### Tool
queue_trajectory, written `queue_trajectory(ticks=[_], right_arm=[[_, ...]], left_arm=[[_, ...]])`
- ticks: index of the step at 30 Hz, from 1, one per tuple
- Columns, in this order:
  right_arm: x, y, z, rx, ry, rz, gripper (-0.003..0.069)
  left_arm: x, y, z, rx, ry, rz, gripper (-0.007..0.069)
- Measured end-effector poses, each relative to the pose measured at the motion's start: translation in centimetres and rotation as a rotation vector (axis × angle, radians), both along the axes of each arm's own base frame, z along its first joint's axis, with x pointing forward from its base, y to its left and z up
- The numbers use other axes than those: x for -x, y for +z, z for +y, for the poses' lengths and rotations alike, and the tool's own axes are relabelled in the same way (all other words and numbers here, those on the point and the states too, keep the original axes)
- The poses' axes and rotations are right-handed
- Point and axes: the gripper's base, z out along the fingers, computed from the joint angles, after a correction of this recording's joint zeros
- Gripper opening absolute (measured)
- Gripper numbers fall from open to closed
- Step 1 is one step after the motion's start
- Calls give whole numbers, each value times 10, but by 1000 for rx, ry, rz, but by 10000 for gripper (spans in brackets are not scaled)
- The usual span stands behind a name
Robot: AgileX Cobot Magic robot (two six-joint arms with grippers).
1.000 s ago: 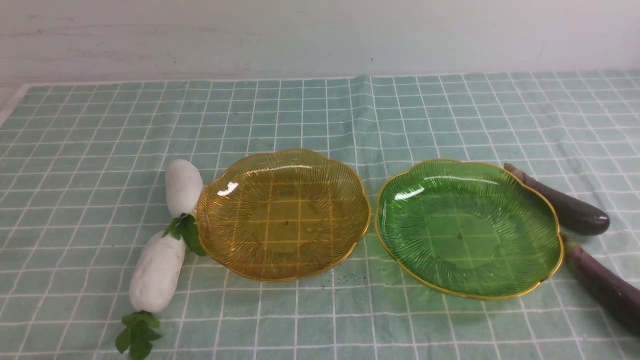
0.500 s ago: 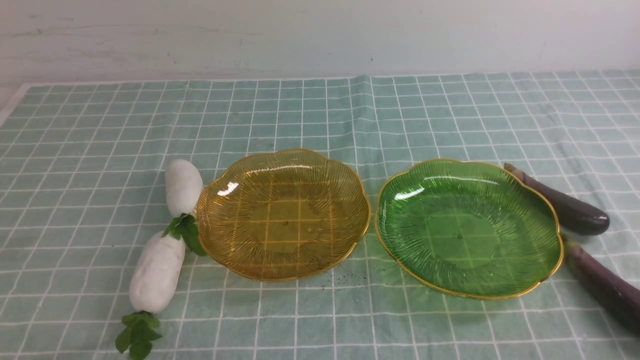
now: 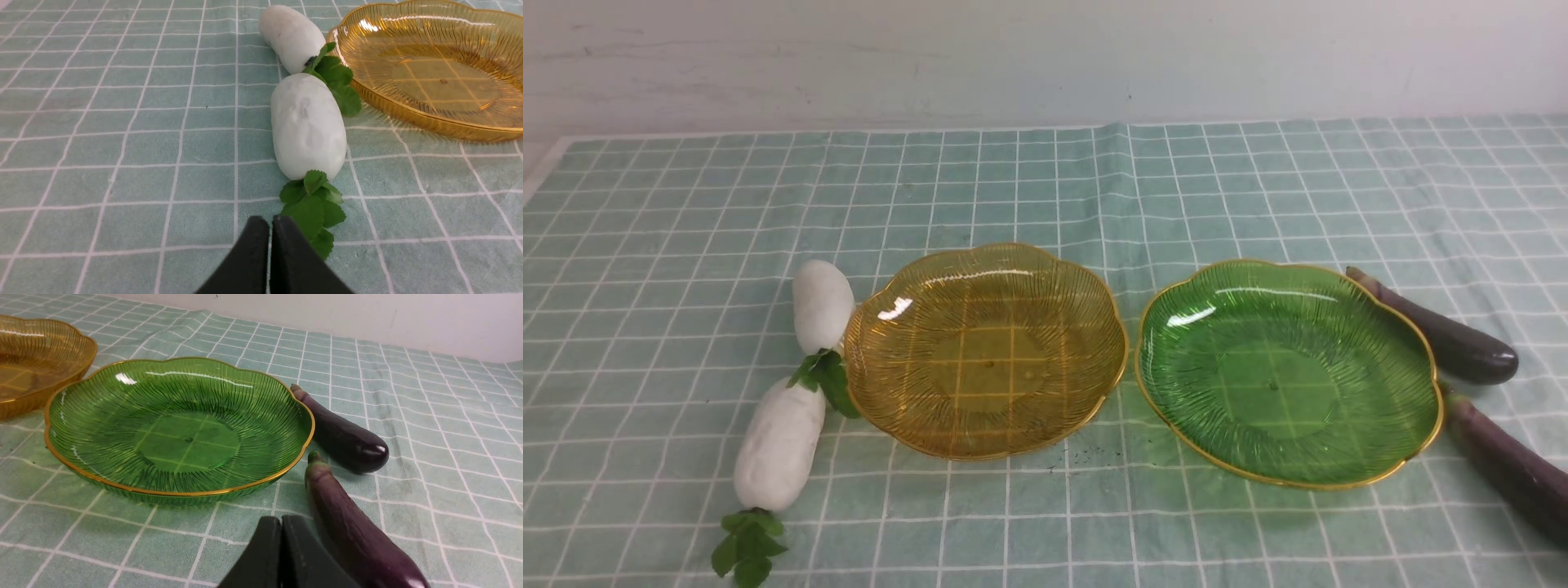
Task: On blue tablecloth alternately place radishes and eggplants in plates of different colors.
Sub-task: 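Put the eggplants into the green plate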
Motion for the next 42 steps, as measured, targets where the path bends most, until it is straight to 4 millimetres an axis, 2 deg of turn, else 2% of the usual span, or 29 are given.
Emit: queue_trajectory(ticks=[23,27,30,35,36,39,42], right_arm=[[0,0,0,0,0,0,-15],[0,0,1,-25,2,-1,-15],[0,1,4,-153,7,-3,-15],[-1,10,11,-782,-2,-19,-15],[-1,13,11,-905,-10,-33,-15],[-2,18,8,-1107,-38,-69,-15],[-2,22,2,-1184,-76,-122,-15]], left_arm=[[0,0,0,-5,-1,-8,-8],[-1,2,-1,49,2,-37,-8],[-2,6,-5,243,15,-74,-8],[-3,15,-14,850,55,-73,-8],[-3,17,-15,924,56,-72,-8],[-3,20,-17,1082,61,-74,-8],[-3,22,-17,1143,67,-81,-8]])
